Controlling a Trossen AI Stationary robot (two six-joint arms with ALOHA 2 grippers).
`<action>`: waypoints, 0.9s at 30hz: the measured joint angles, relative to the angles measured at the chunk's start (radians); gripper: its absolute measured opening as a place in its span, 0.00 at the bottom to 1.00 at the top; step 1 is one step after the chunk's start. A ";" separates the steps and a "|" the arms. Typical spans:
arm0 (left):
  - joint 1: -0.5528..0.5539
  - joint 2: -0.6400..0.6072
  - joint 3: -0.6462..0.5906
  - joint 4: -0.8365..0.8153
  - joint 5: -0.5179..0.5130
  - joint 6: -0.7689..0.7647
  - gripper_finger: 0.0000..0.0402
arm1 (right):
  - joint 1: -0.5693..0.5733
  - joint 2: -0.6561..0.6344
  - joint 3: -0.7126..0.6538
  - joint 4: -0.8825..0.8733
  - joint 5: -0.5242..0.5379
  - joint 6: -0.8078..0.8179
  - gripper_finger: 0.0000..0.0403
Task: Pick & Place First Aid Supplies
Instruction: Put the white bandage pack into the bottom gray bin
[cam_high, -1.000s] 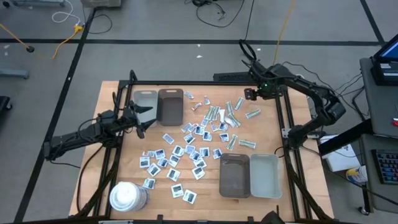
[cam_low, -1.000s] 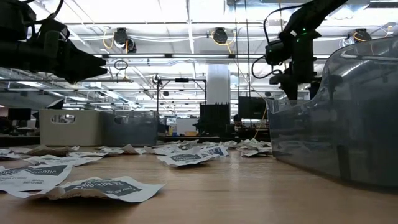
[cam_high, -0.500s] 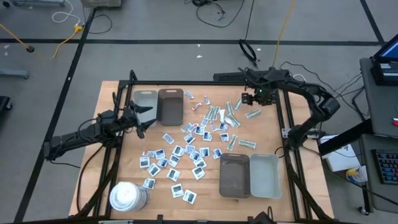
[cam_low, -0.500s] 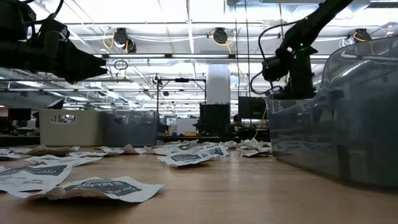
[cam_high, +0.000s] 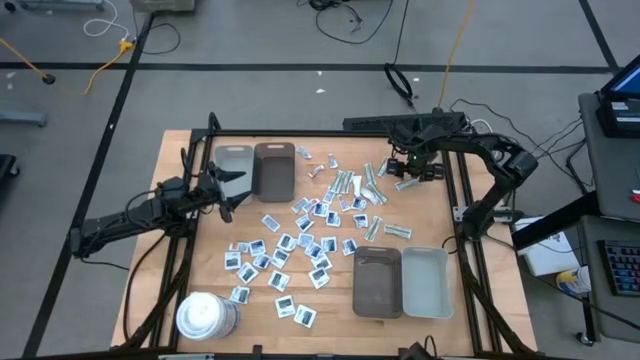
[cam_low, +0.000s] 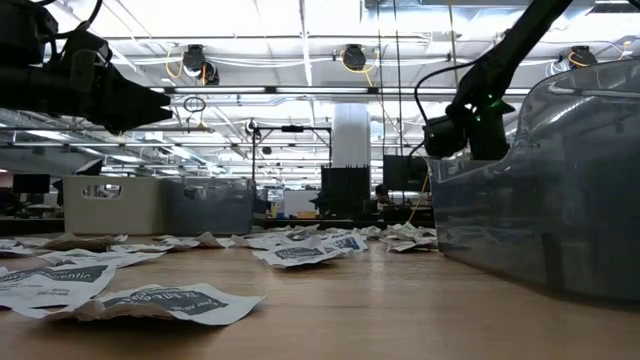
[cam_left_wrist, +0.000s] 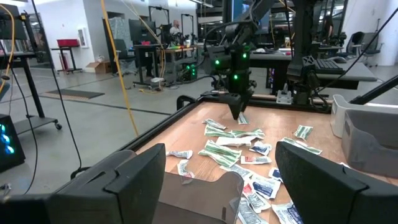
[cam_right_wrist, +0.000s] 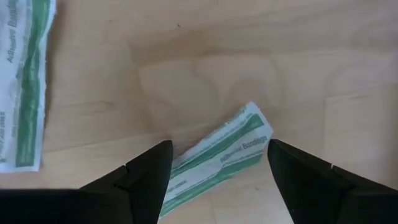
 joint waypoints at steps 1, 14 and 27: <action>0.000 0.000 0.000 0.000 0.000 0.000 0.76 | 0.000 -0.002 -0.010 0.007 0.000 0.012 0.65; 0.000 0.000 0.000 0.000 0.000 0.000 0.76 | 0.002 -0.001 -0.031 0.033 -0.005 0.012 0.26; 0.000 0.000 0.000 0.000 0.000 0.000 0.76 | 0.000 -0.081 -0.009 0.023 -0.024 -0.047 0.02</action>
